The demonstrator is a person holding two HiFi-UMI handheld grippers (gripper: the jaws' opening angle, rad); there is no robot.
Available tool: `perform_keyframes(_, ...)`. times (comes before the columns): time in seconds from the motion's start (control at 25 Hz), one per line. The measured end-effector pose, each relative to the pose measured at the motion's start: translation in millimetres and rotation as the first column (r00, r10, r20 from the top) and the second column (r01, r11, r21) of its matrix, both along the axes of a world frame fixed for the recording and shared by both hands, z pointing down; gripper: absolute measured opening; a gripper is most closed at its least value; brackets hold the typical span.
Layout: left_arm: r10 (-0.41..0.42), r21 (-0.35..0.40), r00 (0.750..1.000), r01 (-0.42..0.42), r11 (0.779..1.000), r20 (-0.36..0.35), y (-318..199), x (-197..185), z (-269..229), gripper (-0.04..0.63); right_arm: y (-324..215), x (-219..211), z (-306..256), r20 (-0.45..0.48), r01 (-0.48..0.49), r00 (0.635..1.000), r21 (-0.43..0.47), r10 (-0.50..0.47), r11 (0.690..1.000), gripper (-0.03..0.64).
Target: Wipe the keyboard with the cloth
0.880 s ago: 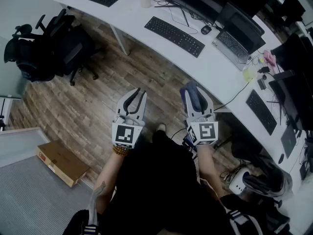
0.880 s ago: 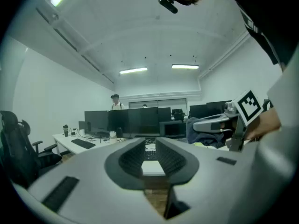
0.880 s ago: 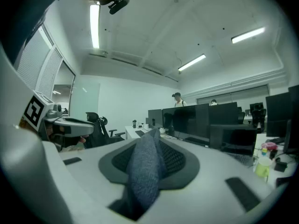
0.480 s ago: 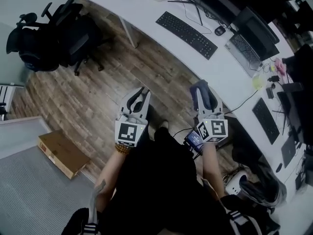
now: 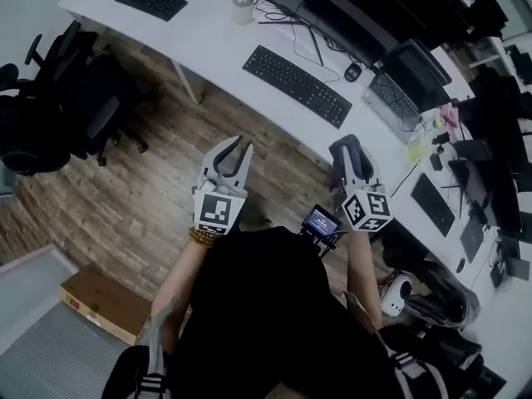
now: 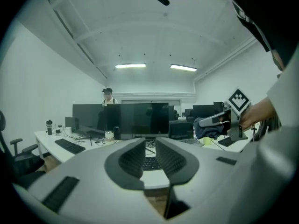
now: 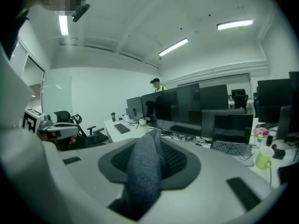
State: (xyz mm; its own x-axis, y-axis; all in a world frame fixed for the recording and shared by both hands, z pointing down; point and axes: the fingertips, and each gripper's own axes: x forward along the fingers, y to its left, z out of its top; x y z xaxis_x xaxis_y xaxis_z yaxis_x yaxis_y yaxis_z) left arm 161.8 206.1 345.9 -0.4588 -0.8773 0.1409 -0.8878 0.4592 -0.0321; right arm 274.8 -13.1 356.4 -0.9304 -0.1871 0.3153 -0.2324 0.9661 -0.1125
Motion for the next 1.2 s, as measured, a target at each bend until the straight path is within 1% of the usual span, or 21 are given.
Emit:
perform_keyframes(0.12,0.076,0.004,0.997,-0.076,0.997,0.003,-13,-35,3,0.072,-22,-20,2,-0.018,-0.083,0.996,-0.005,0.083,0.997,0.118)
perform_keyframes(0.2,0.112,-0.001,0.994,-0.112,0.994,0.000,-21,-58,10,0.071,-36,-29,4,-0.022,-0.137,0.990,-0.007,0.136,0.991,0.118)
perform_keyframes(0.4,0.150,-0.018,0.989,-0.150,0.989,-0.011,-44,-107,27,0.072,-74,-43,20,-0.067,-0.222,0.973,-0.005,0.222,0.975,0.120)
perform_keyframes(0.56,0.159,-0.038,0.987,-0.159,0.987,0.004,-67,-138,38,0.066,-112,-50,48,-0.103,-0.278,0.956,-0.027,0.274,0.960,0.119)
perform_keyframes(0.64,0.158,-0.070,0.987,-0.158,0.985,-0.001,-77,-151,46,0.066,-132,-56,71,-0.133,-0.294,0.949,-0.039,0.287,0.955,0.120)
perform_keyframes(0.72,0.157,-0.117,0.988,-0.156,0.981,-0.005,-85,-166,56,0.066,-153,-69,99,-0.174,-0.303,0.941,-0.048,0.290,0.952,0.120)
perform_keyframes(0.88,0.186,-0.212,0.982,-0.184,0.960,-0.008,-104,-181,79,0.066,-189,-80,159,-0.263,-0.312,0.920,-0.044,0.290,0.949,0.120)
perform_keyframes(1.08,0.143,-0.236,0.990,-0.140,0.962,-0.004,-134,-215,106,0.063,-225,-97,220,-0.376,-0.290,0.888,-0.009,0.266,0.957,0.124)
perform_keyframes(1.2,0.142,-0.276,0.990,-0.139,0.951,-0.012,-150,-225,130,0.063,-235,-96,239,-0.435,-0.284,0.863,0.000,0.256,0.959,0.127)
